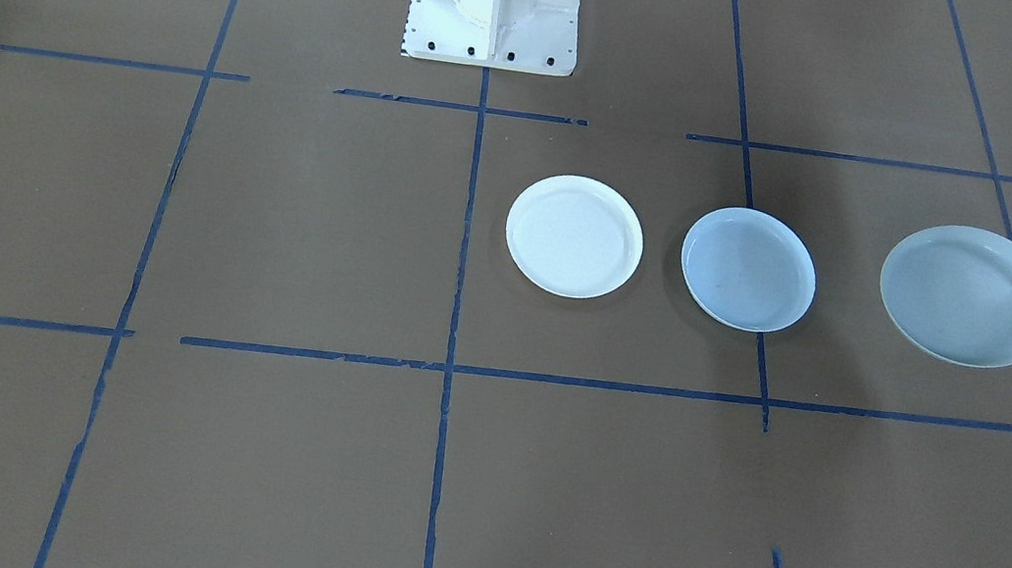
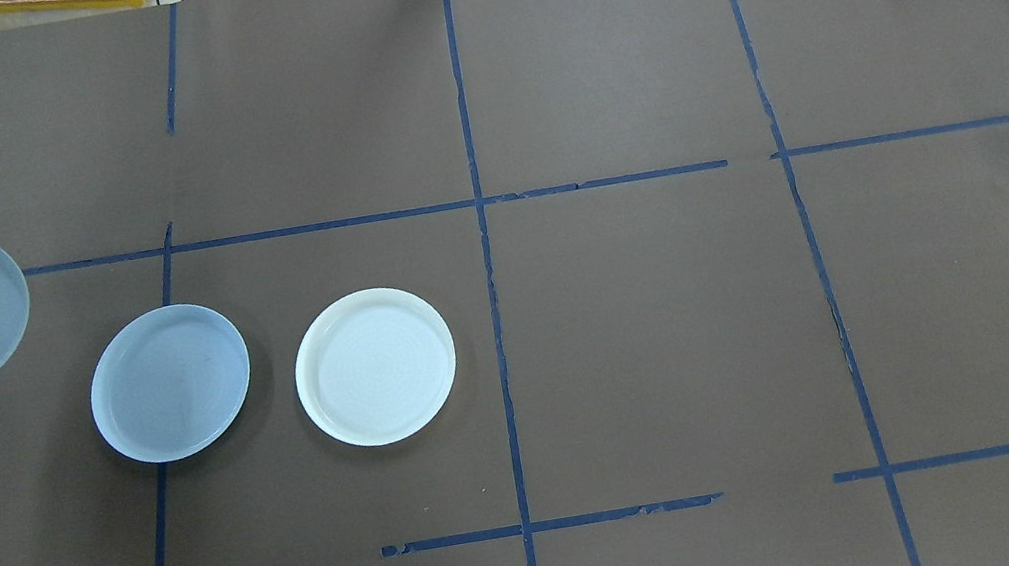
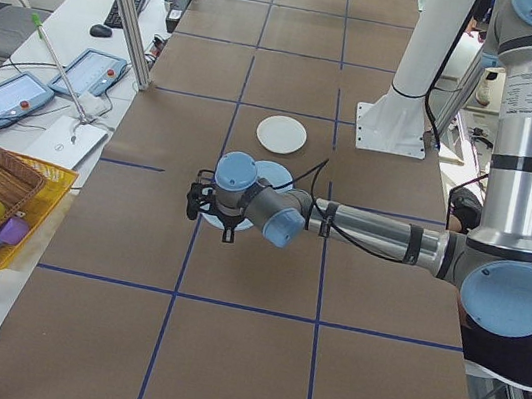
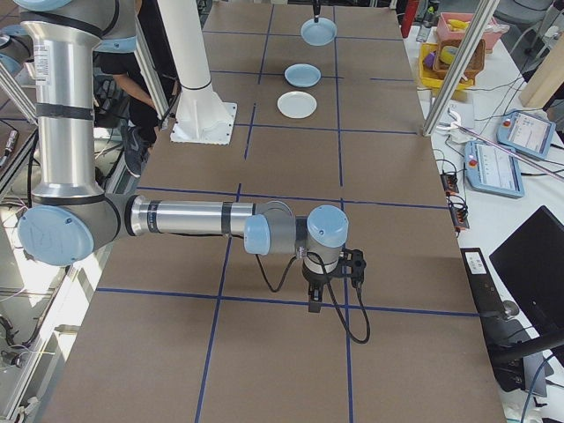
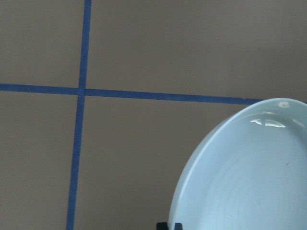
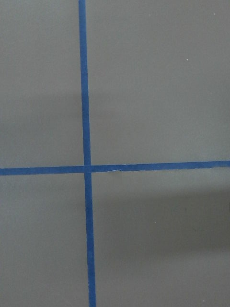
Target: Stack plate in center
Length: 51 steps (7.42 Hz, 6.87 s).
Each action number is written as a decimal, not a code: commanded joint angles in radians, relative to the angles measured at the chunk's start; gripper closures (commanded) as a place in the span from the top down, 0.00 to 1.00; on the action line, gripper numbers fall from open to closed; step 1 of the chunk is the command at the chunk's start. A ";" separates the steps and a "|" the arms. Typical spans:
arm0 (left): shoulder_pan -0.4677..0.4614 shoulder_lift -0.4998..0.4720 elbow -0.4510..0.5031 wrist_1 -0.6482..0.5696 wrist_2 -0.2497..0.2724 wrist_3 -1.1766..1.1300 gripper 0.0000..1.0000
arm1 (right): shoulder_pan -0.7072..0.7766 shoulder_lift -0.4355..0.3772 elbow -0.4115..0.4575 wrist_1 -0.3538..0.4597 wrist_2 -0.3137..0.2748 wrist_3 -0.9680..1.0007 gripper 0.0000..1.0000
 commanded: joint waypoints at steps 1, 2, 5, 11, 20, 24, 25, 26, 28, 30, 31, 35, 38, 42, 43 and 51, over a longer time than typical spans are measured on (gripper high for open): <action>0.166 0.000 0.018 -0.236 -0.002 -0.306 0.00 | 0.000 0.000 0.000 0.000 0.000 0.000 1.00; 0.226 -0.001 0.029 -0.312 0.001 -0.401 0.00 | 0.000 0.000 0.000 0.000 -0.001 0.000 1.00; 0.332 -0.020 0.043 -0.377 0.073 -0.496 0.00 | 0.000 0.000 0.000 0.000 -0.001 0.000 1.00; 0.352 -0.047 0.046 -0.378 0.067 -0.487 1.00 | 0.000 0.000 0.000 0.000 0.000 0.000 1.00; 0.550 -0.406 -0.072 0.132 0.269 -0.626 1.00 | 0.000 0.000 0.000 0.000 -0.001 0.000 1.00; 0.654 -0.425 -0.014 0.128 0.357 -0.625 1.00 | 0.000 0.000 0.000 0.000 0.000 0.000 1.00; 0.670 -0.423 -0.012 0.129 0.358 -0.625 1.00 | 0.000 0.000 0.000 0.000 -0.001 0.000 1.00; 0.676 -0.425 0.002 0.129 0.372 -0.625 0.98 | 0.000 0.000 0.000 0.000 0.000 0.000 1.00; 0.678 -0.426 0.014 0.129 0.372 -0.623 0.76 | 0.000 0.000 0.000 0.000 -0.001 -0.002 1.00; 0.681 -0.426 0.014 0.129 0.372 -0.622 0.48 | 0.000 0.000 0.000 0.000 -0.001 0.000 1.00; 0.681 -0.426 0.014 0.129 0.372 -0.622 0.32 | 0.000 0.000 0.000 0.000 0.000 0.000 1.00; 0.667 -0.425 -0.009 0.135 0.368 -0.623 0.00 | 0.000 0.000 0.000 0.000 -0.001 0.000 1.00; 0.604 -0.411 -0.209 0.328 0.325 -0.569 0.00 | 0.000 0.000 0.000 0.000 0.000 -0.002 1.00; 0.557 -0.342 -0.238 0.341 0.326 -0.426 0.00 | 0.000 0.000 0.000 0.000 -0.001 0.000 1.00; 0.502 -0.286 -0.236 0.327 0.322 -0.319 0.00 | 0.000 0.000 0.000 0.000 -0.001 0.000 1.00; 0.337 -0.093 -0.179 0.192 0.248 -0.053 0.00 | 0.000 0.000 0.000 0.000 0.000 0.000 1.00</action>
